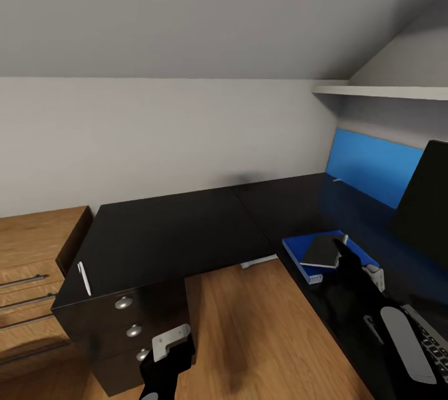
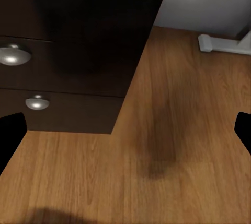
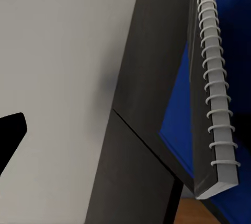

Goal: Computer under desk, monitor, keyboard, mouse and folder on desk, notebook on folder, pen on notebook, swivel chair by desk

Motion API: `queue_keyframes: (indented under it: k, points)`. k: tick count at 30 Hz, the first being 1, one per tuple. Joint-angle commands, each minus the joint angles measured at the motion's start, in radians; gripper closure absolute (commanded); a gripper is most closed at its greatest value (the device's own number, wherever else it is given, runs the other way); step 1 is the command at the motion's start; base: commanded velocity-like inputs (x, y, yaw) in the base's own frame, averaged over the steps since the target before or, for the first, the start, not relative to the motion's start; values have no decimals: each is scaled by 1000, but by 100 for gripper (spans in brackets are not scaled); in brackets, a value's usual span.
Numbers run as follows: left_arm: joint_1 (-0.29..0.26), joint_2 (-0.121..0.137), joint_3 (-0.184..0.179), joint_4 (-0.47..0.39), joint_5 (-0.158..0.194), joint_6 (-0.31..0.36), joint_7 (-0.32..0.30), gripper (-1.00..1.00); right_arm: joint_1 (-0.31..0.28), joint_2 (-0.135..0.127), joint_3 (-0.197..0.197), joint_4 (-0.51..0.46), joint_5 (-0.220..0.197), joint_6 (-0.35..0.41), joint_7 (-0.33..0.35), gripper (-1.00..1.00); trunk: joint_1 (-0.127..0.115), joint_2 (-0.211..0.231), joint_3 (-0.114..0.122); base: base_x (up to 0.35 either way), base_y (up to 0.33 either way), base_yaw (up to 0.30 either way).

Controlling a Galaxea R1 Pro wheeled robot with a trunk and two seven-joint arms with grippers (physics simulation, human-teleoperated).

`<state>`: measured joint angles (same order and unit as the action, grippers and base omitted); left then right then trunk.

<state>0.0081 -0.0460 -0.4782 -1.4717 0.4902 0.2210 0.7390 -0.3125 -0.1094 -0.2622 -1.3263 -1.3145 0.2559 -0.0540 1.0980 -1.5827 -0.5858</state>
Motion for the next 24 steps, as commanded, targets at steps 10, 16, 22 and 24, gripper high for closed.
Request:
queue_keyframes:
  k: [10,16,22,24]
  points:
    - [0,0,0,1,4,4,5,-100,0,-2,-81,-4,-6,2,-6,-100,0,0,-1,0,0,0]
    - [0,0,0,1,4,4,5,-100,0,-2,-114,-3,-5,1,-6,-100,0,0,-1,0,0,0]
    - [0,0,0,1,2,4,6,-100,0,-2,-106,-36,-1,8,-68,-100,0,0,-1,0,0,0]
    - [2,1,0,-2,1,2,7,-100,0,-3,-96,-96,7,13,-136,-100,0,0,-1,0,0,0]
